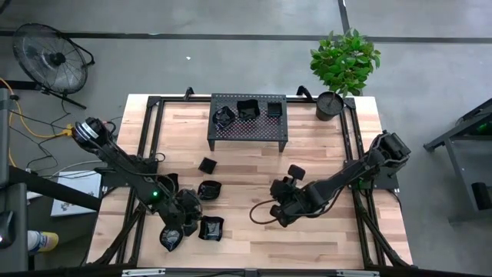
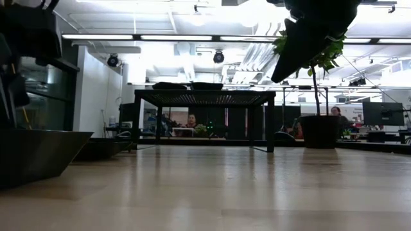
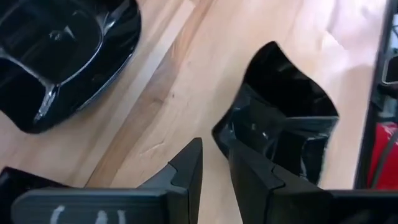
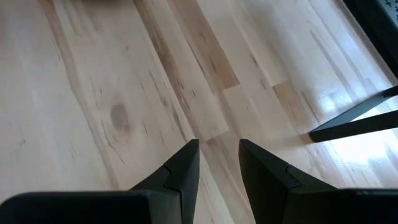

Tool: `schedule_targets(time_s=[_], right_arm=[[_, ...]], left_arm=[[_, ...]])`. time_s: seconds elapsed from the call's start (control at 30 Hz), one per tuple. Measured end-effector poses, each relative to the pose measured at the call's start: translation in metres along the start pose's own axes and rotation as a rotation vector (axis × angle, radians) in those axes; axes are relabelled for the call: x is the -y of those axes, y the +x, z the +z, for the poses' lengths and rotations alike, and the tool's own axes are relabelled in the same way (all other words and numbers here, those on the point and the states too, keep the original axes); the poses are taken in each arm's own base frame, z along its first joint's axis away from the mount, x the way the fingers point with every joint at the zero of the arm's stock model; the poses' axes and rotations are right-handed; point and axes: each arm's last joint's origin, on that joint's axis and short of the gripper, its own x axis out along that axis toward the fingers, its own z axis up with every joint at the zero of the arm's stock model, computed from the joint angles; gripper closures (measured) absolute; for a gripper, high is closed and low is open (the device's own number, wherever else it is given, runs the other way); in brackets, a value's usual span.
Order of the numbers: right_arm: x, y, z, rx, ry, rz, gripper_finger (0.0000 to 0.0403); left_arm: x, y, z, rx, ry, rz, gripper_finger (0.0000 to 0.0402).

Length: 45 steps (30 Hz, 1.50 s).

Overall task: Pick & Place Mini shaped plates
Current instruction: Stack the distorted square plate on top of the distorted square plate on the shelf

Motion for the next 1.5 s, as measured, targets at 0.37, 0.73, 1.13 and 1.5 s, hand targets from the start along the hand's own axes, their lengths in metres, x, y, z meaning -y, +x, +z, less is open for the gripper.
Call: schedule_targets(time_s=[0.37,0.73,1.13,1.5], right_arm=[[0.001,0.000,0.001,0.024,-0.036,-0.025,0.0295],[0.001,0.000,0.001,0.029,-0.049,-0.031,0.0295],[0.001,0.000,0.001,0.044,-0.052,-0.047,0.0295],[0.001,0.000,0.001,0.043,-0.049,-0.046,0.0295]], left_arm=[[0.016,0.007,0.002,-0.033,-0.059,-0.015,0.0325],[0.015,0.017,-0.004,-0.088,-0.128,0.003,0.0325],[0.014,0.018,-0.005,-0.103,-0.133,0.004,0.0341],[0.016,0.018,-0.005,-0.101,-0.064,-0.011,0.0399]])
